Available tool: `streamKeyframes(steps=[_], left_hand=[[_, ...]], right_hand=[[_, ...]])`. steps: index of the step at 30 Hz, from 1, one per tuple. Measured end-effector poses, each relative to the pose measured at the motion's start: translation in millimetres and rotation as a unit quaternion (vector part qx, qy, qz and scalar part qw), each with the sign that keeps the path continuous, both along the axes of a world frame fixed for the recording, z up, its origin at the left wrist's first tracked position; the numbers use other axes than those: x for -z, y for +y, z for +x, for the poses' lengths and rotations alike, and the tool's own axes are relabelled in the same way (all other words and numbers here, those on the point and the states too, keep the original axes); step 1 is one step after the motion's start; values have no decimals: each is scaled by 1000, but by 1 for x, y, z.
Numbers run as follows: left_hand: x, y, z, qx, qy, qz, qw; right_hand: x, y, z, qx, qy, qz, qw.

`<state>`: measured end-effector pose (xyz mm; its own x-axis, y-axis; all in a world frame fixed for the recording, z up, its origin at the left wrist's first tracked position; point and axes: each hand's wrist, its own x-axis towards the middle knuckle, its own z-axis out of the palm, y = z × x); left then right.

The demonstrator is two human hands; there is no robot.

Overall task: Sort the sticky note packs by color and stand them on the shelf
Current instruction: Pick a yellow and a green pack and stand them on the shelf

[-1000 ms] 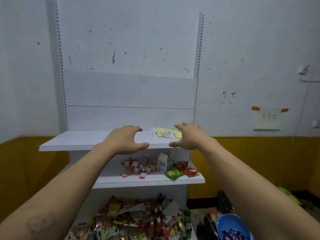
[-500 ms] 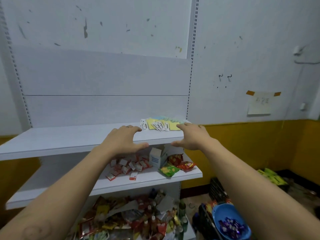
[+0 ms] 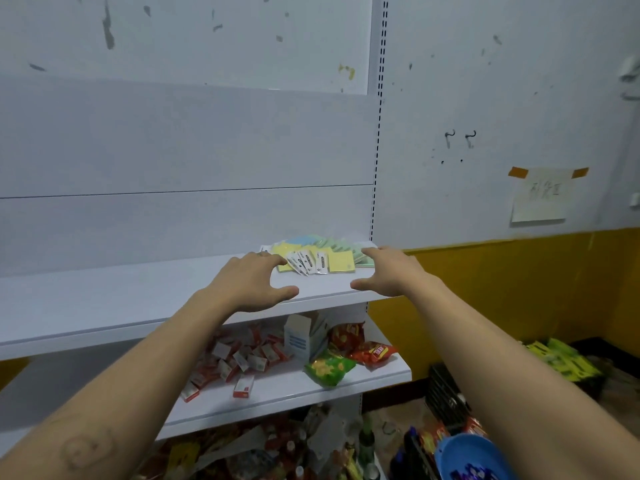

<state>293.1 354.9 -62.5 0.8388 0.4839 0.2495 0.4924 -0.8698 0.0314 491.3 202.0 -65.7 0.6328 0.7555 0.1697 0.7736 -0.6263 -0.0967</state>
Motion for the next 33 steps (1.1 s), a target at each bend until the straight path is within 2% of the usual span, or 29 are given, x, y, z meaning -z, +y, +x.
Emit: streamKeyframes(steps=[12,19,27,33], left_hand=[[28,122,99,79,-7,-46,996],[36,190,162,143,-3,-42,989],[64,199,243,203,14,-67,977],[76,192,301,185,48,-47,980]], right_hand=[[16,84,77,94,32,-38,994],[27,128,104,146,34,-42,988],[49,132,148,184,60,-57,979],[62,140,200,157,74,-40,984]])
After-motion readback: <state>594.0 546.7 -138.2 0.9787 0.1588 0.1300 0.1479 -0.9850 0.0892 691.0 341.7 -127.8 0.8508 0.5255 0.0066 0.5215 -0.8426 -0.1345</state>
